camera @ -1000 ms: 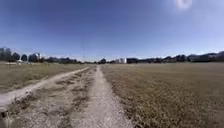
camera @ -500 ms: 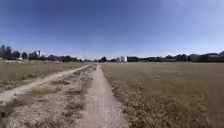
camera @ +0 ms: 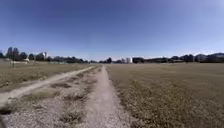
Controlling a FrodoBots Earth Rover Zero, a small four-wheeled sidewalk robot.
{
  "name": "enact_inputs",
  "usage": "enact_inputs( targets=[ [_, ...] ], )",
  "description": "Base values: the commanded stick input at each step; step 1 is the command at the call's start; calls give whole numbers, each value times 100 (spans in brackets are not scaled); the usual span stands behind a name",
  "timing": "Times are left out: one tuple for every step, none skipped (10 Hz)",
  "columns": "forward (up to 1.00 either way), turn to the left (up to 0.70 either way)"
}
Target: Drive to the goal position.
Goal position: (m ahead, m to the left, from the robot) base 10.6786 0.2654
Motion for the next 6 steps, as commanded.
enact_inputs(
  targets=[
    [70,0],
    [70,14],
    [70,33],
    [70,32],
    [70,28],
    [70,24]
  ],
)
